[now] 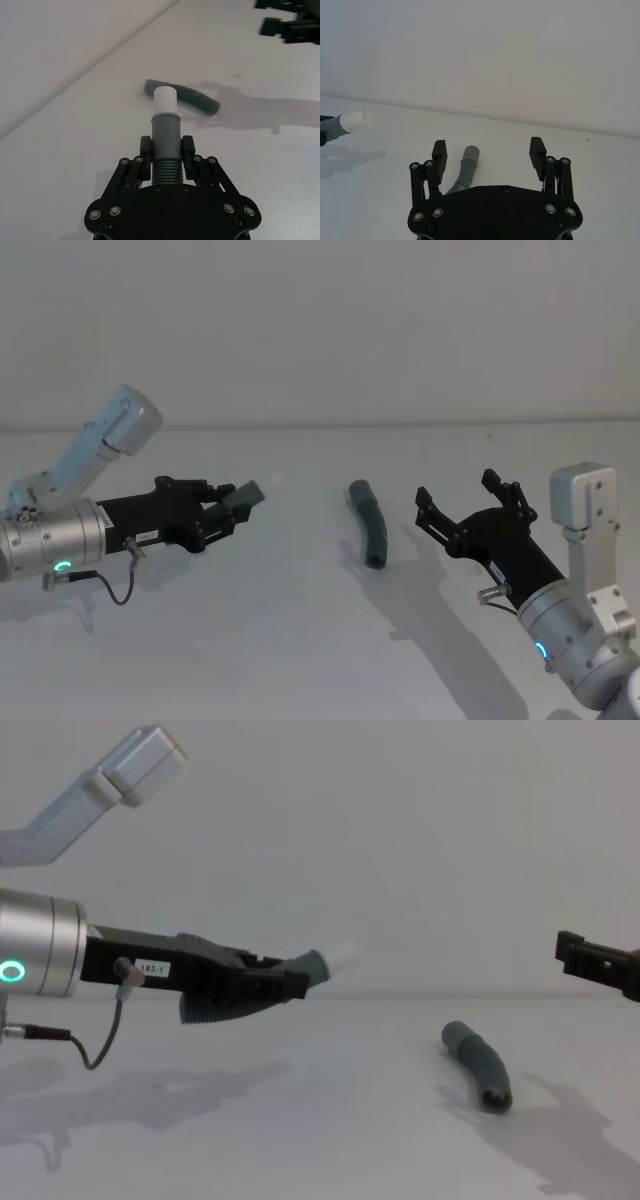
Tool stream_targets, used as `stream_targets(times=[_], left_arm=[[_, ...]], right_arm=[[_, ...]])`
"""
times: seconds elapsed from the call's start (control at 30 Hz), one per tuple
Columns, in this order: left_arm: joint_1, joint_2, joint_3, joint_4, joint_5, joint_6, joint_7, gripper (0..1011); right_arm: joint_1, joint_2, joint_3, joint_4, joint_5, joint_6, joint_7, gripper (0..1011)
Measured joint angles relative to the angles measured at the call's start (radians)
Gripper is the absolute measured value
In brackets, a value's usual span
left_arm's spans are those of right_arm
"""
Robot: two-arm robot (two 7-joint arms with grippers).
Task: Use both hands to pick up one end of the pipe from the table, align the ends, and insert them.
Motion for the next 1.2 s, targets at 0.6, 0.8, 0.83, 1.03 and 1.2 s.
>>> stream_targets(times=[0.6,0.8,0.83,1.03,1.2], left_arm=[[-0.122,0.025,0.084,0.069,-0.054,-0.019,-0.278,327],[-0.148,0.039,0.107,0.075,-0.072,-0.020,-0.359,327],[-0.150,0.041,0.109,0.074,-0.073,-0.020,-0.366,327],[-0.156,0.058,0.119,0.060,-0.086,-0.016,-0.399,327],[-0.153,0.072,0.121,0.046,-0.096,-0.013,-0.409,327]], right_arm=[[0.000,0.000,0.000,0.000,0.000,0.000,0.000,1002],[0.000,0.000,0.000,0.000,0.000,0.000,0.000,1002],[0.000,0.000,0.000,0.000,0.000,0.000,0.000,1002],[0.000,0.000,0.000,0.000,0.000,0.000,0.000,1002],[0.000,0.000,0.000,0.000,0.000,0.000,0.000,1002]])
